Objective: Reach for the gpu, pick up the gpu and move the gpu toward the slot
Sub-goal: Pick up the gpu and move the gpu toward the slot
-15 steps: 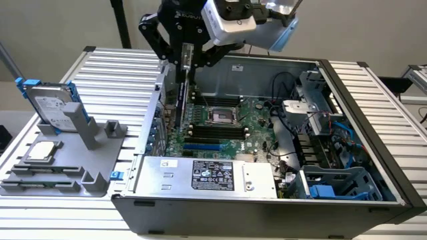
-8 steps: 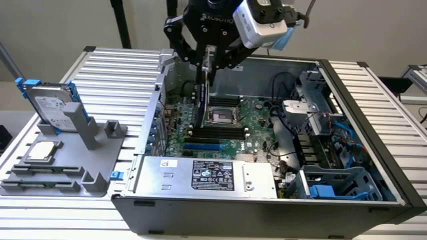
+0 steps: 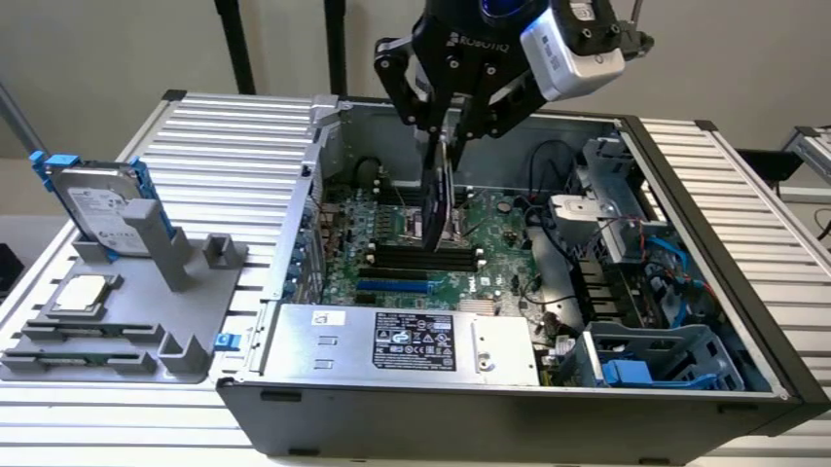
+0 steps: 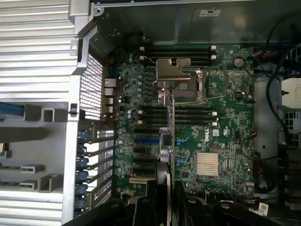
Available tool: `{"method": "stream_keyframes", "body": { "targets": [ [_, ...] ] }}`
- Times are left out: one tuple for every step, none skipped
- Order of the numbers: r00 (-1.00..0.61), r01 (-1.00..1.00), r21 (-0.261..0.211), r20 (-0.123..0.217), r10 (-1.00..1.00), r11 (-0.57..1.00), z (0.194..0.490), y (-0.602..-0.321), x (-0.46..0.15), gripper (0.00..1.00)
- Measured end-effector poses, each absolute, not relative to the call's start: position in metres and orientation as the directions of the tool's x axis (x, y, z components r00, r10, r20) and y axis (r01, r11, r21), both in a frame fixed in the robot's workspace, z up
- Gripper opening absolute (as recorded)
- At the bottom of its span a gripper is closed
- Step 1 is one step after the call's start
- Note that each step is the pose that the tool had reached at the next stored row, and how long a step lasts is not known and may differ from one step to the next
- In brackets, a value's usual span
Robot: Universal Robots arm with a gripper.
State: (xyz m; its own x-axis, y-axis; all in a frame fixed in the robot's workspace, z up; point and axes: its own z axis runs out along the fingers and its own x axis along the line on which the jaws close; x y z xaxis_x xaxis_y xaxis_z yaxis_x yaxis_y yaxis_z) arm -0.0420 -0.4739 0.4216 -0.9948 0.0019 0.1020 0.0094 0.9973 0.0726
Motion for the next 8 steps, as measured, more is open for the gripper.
{"method": "stream_keyframes", "body": {
  "targets": [
    [-0.995, 0.009, 0.072, 0.102, 0.002, 0.997, 0.4211, -0.4734, -0.0392, 0.26],
    [-0.995, 0.009, 0.072, 0.1, 0.002, 0.997, 0.4203, -0.4723, -0.038, 0.26],
    [-0.995, 0.008, 0.071, 0.096, 0.002, 0.997, 0.4197, -0.4712, -0.0376, 0.26],
    [-0.996, 0.008, 0.07, 0.091, 0.001, 0.998, 0.4191, -0.4706, -0.0374, 0.26],
    [-0.996, 0.007, 0.07, 0.087, 0.001, 0.998, 0.4186, -0.4704, -0.0373, 0.26],
    [-0.997, 0.006, 0.07, 0.082, 0.0, 0.998, 0.4183, -0.4703, -0.0374, 0.26],
    [-0.997, 0.005, 0.069, 0.079, 0.0, 0.998, 0.4184, -0.4702, -0.0373, 0.26],
    [-0.997, 0.005, 0.069, 0.079, 0.0, 0.998, 0.4184, -0.4702, -0.0373, 0.26]
  ]
}}
